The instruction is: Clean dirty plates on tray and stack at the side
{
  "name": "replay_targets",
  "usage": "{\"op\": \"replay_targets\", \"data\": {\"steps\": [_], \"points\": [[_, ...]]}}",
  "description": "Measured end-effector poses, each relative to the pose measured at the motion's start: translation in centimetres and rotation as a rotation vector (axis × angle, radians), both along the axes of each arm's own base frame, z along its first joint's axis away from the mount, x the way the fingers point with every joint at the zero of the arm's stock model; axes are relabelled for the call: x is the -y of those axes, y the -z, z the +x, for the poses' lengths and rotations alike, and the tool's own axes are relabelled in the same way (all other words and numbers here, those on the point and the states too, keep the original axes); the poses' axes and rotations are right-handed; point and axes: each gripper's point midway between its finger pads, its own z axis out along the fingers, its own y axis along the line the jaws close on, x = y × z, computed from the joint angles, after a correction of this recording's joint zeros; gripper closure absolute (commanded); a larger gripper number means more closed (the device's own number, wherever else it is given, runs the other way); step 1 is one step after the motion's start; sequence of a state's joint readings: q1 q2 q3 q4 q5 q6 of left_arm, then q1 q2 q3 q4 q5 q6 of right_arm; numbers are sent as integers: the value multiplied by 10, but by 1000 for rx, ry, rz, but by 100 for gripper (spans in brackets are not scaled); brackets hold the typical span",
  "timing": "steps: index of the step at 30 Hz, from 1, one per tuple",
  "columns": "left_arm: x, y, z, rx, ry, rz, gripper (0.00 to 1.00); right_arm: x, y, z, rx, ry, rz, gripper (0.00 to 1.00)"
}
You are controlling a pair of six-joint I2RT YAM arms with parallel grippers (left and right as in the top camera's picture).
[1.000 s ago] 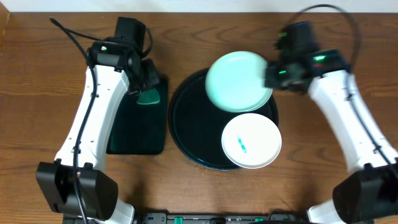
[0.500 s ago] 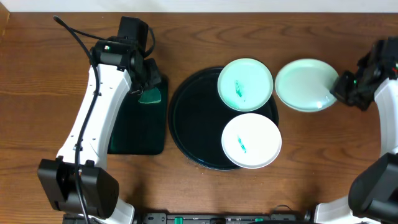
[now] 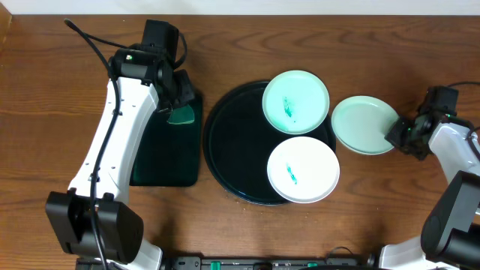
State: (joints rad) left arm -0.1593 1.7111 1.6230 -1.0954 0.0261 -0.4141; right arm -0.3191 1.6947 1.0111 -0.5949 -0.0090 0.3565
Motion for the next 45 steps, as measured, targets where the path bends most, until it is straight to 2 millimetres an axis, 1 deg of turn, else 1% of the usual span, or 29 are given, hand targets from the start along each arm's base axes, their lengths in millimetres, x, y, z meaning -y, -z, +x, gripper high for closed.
{"op": "replay_targets", "data": {"steps": [3, 5, 6, 8, 9, 10, 11, 13, 15, 16, 19, 21, 22, 24, 25, 26, 28, 30, 31, 33, 36, 42, 45], "points": [[0, 0, 0, 1, 0, 0, 93, 10, -2, 5, 23, 15, -40, 99], [0, 0, 0, 1, 0, 0, 93, 14, -4, 9, 42, 7, -48, 95], [0, 0, 0, 1, 0, 0, 93, 15, -5, 11, 51, -1, -48, 91], [0, 0, 0, 2, 0, 0, 93, 11, -5, 13, 61, -26, -32, 76], [0, 0, 1, 2, 0, 0, 93, 7, -5, 14, 67, -56, -17, 67], [0, 0, 1, 2, 0, 0, 93, 6, -5, 14, 67, -55, -12, 64], [0, 0, 1, 2, 0, -1, 93, 2, -5, 12, 58, -73, 3, 63], [0, 0, 1, 2, 0, 0, 93, -7, -4, 2, 10, -86, 43, 61], [0, 0, 0, 2, 0, -1, 93, -16, -9, -7, -47, -99, 82, 60], [0, 0, 0, 1, 0, 0, 93, -20, -16, -9, -69, -107, 94, 60], [0, 0, -1, -4, 0, 0, 93, -31, -45, -3, -85, -140, 128, 60], [0, 1, -2, -7, 0, 1, 93, -47, -64, 3, -71, -193, 166, 61], [0, 1, -2, -8, 0, 1, 93, -59, -70, 4, -68, -231, 189, 60], [-1, 3, -3, -16, 0, 3, 93, -85, -73, 0, -86, -313, 233, 61], [-1, 5, -5, -22, 0, 4, 93, -96, -72, -4, -101, -347, 249, 61], [-1, 7, -6, -28, 0, 4, 93, -113, -69, -10, -124, -399, 269, 61], [-1, 10, -8, -39, 0, 6, 93, -134, -61, -22, -167, -470, 294, 62], [-1, 10, -9, -43, 0, 7, 93, -152, -49, -38, -217, -533, 310, 64], [-1, 10, -9, -43, 0, 7, 93, -157, -43, -46, -242, -551, 315, 64], [-1, 10, -9, -44, 0, 7, 93, -164, -31, -61, -288, -584, 311, 66], [-1, 10, -9, -44, 0, 7, 93, -167, -21, -71, -321, -616, 291, 72], [-1, 10, -9, -44, 0, 7, 93, -173, -11, -69, -299, -666, 256, 78], [-1, 10, -9, -44, 0, 7, 93, -180, -5, -73, -305, -697, 247, 84]]}}
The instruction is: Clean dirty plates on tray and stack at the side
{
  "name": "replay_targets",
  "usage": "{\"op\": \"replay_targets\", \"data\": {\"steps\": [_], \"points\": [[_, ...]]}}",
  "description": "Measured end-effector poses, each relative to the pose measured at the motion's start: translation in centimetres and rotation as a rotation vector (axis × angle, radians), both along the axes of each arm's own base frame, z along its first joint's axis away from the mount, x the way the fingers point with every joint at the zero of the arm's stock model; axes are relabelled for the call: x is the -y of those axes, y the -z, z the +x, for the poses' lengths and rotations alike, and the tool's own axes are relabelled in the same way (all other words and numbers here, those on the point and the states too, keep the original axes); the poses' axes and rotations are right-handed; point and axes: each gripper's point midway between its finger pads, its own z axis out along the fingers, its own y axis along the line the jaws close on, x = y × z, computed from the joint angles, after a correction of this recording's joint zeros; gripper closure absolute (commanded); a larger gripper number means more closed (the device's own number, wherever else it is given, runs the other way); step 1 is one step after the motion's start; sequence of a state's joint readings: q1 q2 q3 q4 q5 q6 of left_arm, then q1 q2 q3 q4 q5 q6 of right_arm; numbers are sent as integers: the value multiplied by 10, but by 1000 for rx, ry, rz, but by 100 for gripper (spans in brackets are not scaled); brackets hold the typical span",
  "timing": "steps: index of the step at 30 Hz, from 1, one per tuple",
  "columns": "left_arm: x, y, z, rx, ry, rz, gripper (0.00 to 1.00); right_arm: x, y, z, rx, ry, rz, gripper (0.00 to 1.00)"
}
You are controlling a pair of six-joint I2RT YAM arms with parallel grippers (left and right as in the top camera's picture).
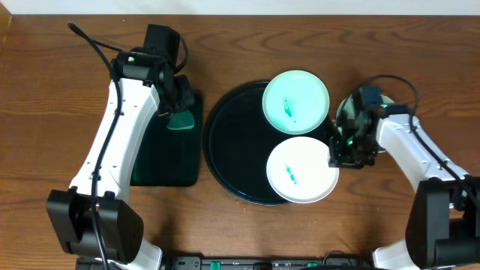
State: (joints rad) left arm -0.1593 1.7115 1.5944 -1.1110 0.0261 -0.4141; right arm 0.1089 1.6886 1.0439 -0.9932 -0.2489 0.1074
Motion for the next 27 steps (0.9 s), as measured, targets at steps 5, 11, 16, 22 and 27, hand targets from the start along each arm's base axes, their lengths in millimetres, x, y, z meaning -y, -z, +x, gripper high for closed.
{"op": "replay_targets", "data": {"steps": [5, 11, 16, 22, 27], "points": [[0, 0, 0, 0, 0, 0, 93, -7, 6, -8, -9, -43, -17, 99], [1, 0, 0, -1, 1, -4, 93, -15, 1, -3, 7, -42, 13, 99], [4, 0, -1, -4, 6, -21, 93, -57, -25, 30, 179, -41, 69, 99], [5, 0, -1, -5, 7, -26, 93, -111, -32, 41, 279, 33, 47, 99], [5, 0, -1, -6, 7, -26, 93, -134, -5, 39, 257, 114, -5, 99]]}}
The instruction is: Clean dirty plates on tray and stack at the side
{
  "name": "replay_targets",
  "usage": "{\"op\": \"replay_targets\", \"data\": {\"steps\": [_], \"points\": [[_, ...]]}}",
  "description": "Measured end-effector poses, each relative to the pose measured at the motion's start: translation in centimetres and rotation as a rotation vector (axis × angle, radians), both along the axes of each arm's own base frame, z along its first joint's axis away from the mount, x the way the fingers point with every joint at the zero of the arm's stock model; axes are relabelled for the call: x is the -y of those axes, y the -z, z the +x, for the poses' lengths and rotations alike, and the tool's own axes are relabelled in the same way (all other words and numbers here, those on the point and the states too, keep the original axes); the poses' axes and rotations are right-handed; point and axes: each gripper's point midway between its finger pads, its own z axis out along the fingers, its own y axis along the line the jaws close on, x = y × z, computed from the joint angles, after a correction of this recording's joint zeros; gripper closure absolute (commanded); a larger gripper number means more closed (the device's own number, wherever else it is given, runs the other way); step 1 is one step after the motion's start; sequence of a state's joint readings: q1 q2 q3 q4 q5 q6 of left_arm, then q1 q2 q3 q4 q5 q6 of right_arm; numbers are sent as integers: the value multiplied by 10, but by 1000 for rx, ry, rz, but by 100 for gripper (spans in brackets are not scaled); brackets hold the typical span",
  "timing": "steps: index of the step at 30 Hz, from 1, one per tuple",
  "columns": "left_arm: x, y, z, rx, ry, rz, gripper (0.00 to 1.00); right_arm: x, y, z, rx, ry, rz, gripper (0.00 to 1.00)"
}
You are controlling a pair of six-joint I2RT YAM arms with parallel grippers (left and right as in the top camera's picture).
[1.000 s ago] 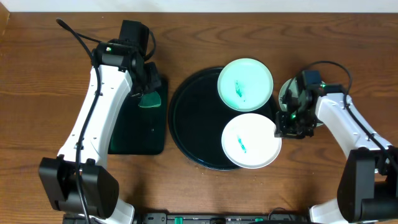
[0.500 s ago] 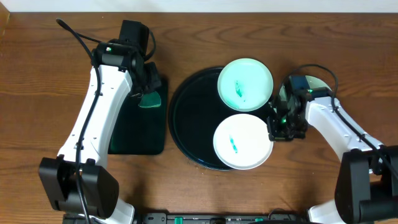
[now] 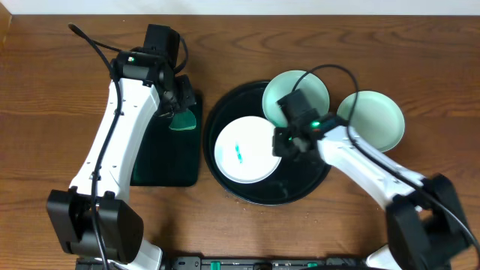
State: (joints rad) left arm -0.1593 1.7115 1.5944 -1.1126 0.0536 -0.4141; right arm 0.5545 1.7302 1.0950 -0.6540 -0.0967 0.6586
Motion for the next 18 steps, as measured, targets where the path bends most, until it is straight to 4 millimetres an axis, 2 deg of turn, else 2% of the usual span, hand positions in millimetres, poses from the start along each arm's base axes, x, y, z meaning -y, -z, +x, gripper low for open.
{"op": "replay_targets", "data": {"steps": [1, 3, 5, 7, 13, 15, 16, 17, 18], "points": [[0, 0, 0, 0, 0, 0, 93, -1, 7, -2, -15, 13, -12, 99], [0, 1, -1, -3, 0, 0, 93, 0, 19, -4, -42, 31, -32, 84], [1, 3, -2, -9, 3, -2, 93, 0, 27, -4, -58, 35, -40, 75], [3, 6, -4, -15, 9, -1, 93, -1, 31, -2, -62, 29, -32, 71], [18, 10, -6, -16, 49, -5, 93, 0, 34, 9, -49, 22, 7, 76], [25, 10, -7, -14, 65, -14, 93, -1, 38, 10, -58, 12, 16, 84], [29, 10, -7, -13, 72, -18, 93, -1, 38, 11, -57, 10, 22, 94], [33, 10, -7, -9, 78, -22, 93, -3, 37, 13, -51, 4, 35, 99], [37, 10, -7, -6, 81, -26, 93, -3, 38, 15, -51, 4, 41, 99]]}}
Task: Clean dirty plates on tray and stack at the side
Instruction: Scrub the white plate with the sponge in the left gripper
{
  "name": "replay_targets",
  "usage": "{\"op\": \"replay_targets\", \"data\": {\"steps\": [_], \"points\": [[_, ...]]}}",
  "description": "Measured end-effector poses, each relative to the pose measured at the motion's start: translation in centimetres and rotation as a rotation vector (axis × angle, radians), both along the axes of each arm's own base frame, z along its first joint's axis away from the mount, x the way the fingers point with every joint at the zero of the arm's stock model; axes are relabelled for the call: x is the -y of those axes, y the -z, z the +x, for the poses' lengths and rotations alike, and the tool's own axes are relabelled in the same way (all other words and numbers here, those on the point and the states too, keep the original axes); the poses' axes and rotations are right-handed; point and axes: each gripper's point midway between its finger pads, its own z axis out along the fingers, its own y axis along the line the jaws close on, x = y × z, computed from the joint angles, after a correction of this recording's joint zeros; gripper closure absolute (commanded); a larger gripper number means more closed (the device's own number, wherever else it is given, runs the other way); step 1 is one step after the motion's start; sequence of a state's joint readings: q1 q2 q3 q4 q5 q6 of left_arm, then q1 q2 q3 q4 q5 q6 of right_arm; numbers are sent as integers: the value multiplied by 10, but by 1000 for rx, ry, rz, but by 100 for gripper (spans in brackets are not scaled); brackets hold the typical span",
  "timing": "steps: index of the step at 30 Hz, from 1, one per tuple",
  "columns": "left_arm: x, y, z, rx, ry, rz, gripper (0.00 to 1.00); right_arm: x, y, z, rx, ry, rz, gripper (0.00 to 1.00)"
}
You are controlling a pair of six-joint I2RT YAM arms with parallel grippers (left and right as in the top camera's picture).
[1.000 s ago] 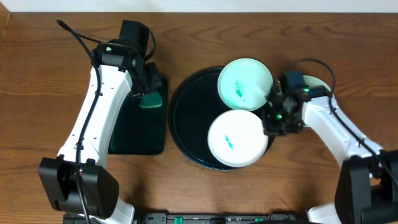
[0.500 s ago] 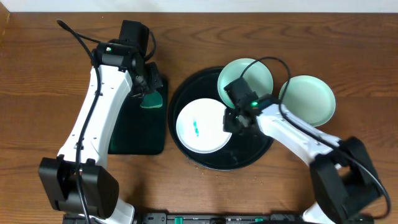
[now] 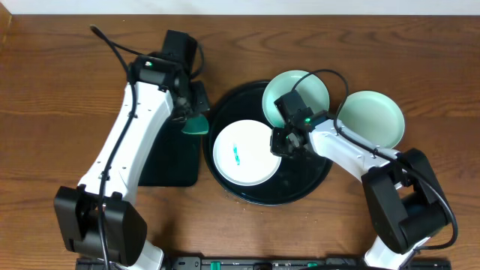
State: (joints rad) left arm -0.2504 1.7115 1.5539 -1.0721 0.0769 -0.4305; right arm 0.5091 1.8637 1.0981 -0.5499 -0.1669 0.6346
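A black round tray [image 3: 300, 178] lies mid-table. On its left half sits a white plate [image 3: 247, 161] with a teal smear [image 3: 237, 152]. A pale green plate [image 3: 306, 85] rests at the tray's far edge, partly under my right arm. My right gripper [image 3: 279, 142] is at the white plate's right rim and appears shut on it. My left gripper [image 3: 195, 120] is shut on a green sponge [image 3: 199, 127], which hangs just off the tray's left rim. Another pale green plate [image 3: 377, 120] with no smear showing lies on the table right of the tray.
A dark green mat [image 3: 169, 161] lies left of the tray under my left arm. A black cable loops over the far part of the tray from the right arm. The table's back edge meets a light wall.
My left gripper has moved right with the sponge, from over the mat's far right corner to the tray's left rim. The right gripper and white plate have barely shifted.
At first my right gripper was at the pale green plate beside the tray, and the white plate sat at the tray's front right. Then the gripper was at the white plate's right rim. Later that plate lay on the tray's left half, where it stays.
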Motion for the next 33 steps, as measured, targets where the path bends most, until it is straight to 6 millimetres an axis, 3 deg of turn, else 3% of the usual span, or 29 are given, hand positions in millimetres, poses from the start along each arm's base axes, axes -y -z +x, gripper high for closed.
{"op": "replay_targets", "data": {"steps": [6, 13, 25, 33], "points": [[28, 20, -10, -16, 35, -11, 93, -5, 0, -3, -20, -11, 31, 99], [59, 68, -26, -24, 53, -42, 93, -9, 0, -2, -16, -15, 47, 99], [80, 141, -40, -139, 90, -62, 93, -10, 0, -2, -19, -17, 54, 99], [95, 143, -36, -142, 176, -144, 93, -10, 0, -2, -19, -17, 55, 99]]}}
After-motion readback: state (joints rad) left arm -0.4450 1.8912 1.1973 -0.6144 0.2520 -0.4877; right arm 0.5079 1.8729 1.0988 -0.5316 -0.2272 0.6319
